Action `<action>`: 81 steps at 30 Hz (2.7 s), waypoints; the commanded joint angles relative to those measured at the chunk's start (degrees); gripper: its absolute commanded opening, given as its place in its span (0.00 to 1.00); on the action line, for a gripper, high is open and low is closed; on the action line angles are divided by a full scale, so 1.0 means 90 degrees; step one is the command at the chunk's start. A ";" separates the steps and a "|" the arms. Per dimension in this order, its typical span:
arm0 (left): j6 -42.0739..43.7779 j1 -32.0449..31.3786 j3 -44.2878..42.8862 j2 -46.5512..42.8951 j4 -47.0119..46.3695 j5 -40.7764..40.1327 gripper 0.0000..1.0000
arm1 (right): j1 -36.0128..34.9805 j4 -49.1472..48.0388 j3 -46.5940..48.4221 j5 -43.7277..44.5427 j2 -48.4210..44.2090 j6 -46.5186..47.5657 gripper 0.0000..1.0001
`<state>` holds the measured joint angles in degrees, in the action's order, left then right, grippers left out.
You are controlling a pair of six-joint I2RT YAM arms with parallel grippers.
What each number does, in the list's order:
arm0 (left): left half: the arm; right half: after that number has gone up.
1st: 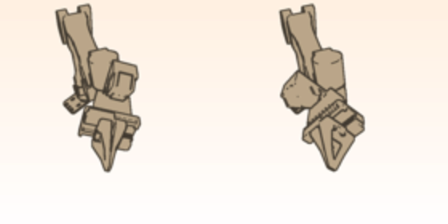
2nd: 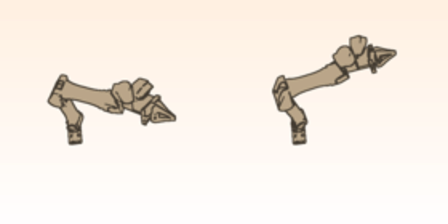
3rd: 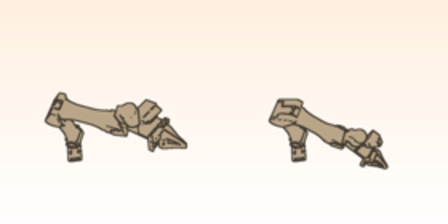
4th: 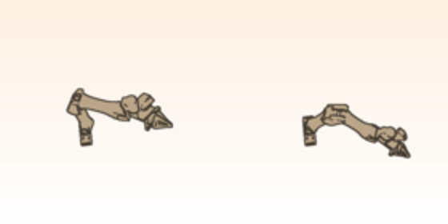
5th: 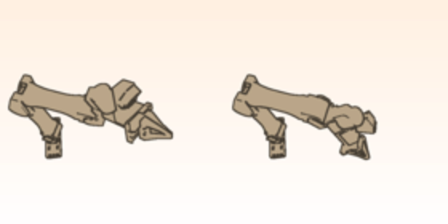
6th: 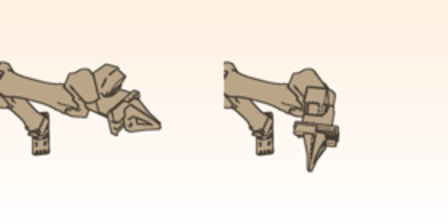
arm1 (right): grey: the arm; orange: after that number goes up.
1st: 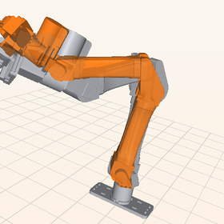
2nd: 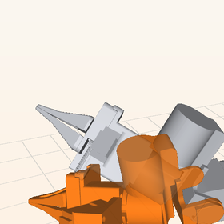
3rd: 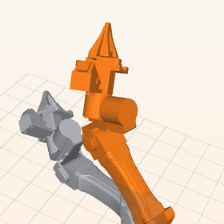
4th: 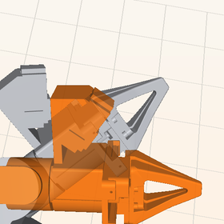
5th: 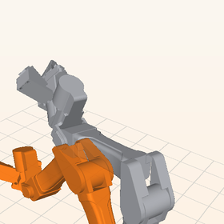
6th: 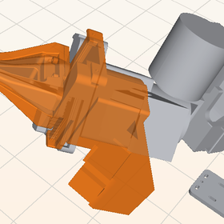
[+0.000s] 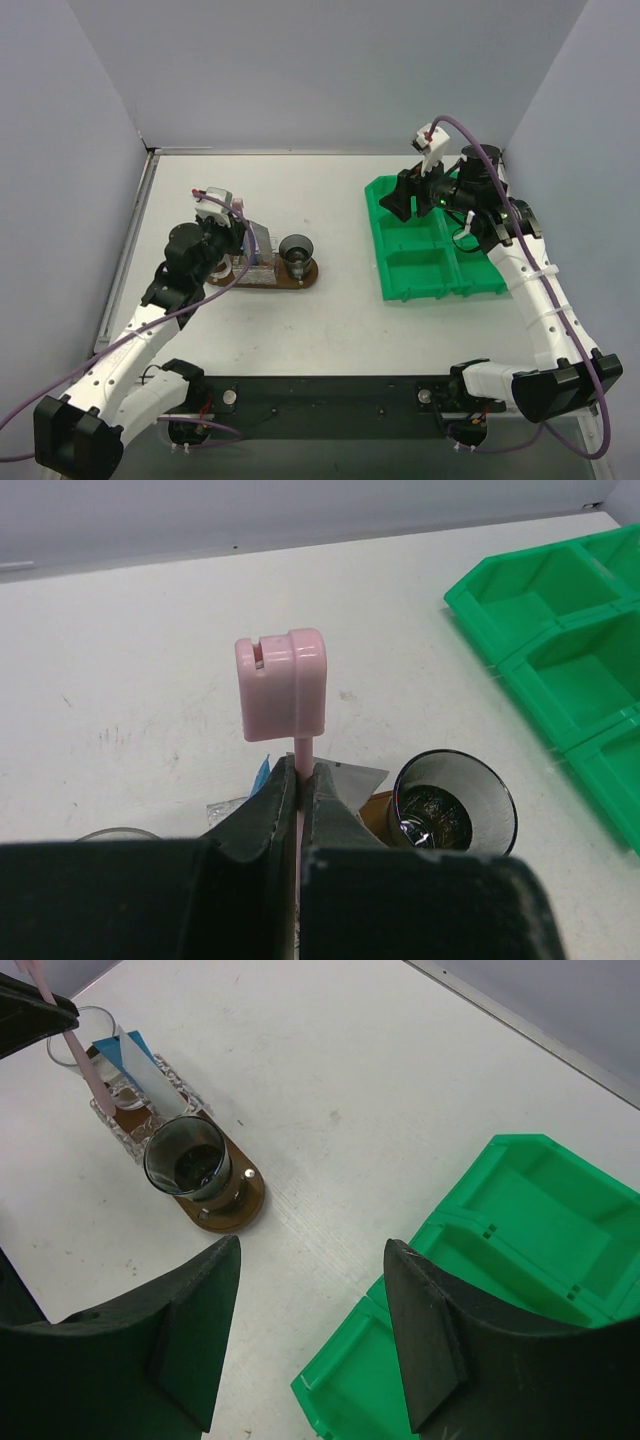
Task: Prepare toiletry sets of a toothbrush and toothpaste on the tray
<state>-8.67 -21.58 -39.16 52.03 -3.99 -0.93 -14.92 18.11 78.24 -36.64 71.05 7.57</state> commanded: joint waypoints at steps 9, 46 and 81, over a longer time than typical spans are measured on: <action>-0.0180 0.0045 0.0307 -0.0020 -0.1285 -0.0024 0.00 | 0.0105 -0.0303 -0.0070 -0.0264 0.0026 -0.0041 0.54; -0.0004 0.0162 0.1362 0.0156 -0.2242 0.0543 0.00 | 0.0144 -0.0391 -0.0255 -0.0304 0.0133 0.0028 0.54; -0.0111 0.0494 0.1675 0.0420 -0.2447 0.1255 0.00 | 0.0173 -0.0420 -0.0275 -0.0411 0.0065 0.0067 0.55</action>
<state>-8.86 -17.74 -24.25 55.59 -21.76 8.51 -13.80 16.91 75.42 -38.00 72.64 7.57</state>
